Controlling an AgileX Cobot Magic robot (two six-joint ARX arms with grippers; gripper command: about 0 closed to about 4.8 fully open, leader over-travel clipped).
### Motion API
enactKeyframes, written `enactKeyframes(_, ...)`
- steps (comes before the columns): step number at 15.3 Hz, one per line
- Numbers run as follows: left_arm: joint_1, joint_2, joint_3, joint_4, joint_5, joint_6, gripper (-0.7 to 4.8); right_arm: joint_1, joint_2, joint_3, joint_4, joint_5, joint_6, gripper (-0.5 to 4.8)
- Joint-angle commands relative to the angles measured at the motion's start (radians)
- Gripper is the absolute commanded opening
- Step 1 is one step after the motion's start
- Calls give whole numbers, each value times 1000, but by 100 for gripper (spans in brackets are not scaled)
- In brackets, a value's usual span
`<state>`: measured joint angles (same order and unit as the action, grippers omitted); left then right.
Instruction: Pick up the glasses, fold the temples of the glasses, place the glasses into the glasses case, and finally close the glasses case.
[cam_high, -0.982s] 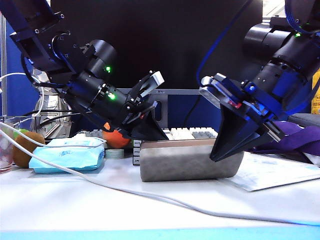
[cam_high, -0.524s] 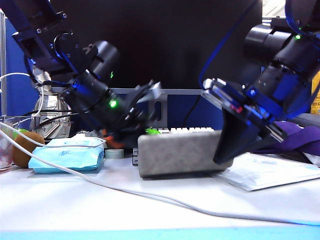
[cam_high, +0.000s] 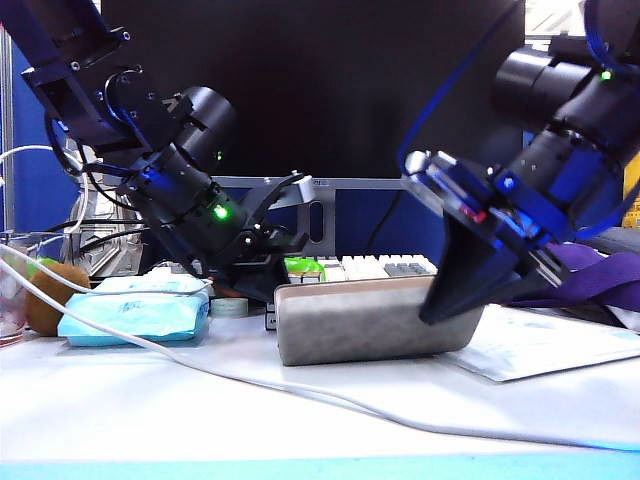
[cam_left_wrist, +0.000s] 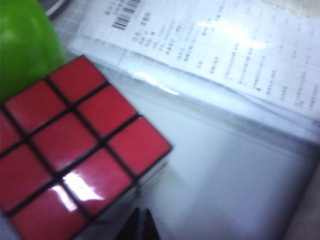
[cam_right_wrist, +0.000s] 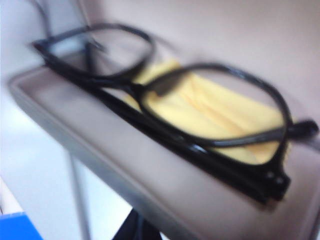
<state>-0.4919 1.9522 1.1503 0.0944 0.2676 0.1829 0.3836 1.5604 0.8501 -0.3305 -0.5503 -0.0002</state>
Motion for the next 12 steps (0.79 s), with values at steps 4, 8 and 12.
enactKeyframes(4, 13, 13, 2, -25, 81, 0, -7, 0, -3, 1, 22, -2, 0, -6)
enactKeyframes(8, 13, 14, 2, -40, 186, 0, -7, 0, -3, 1, 39, -2, 0, -6)
enactKeyframes(12, 12, 23, 2, -63, 303, 1, -7, 0, -2, 1, 48, -2, 0, -6)
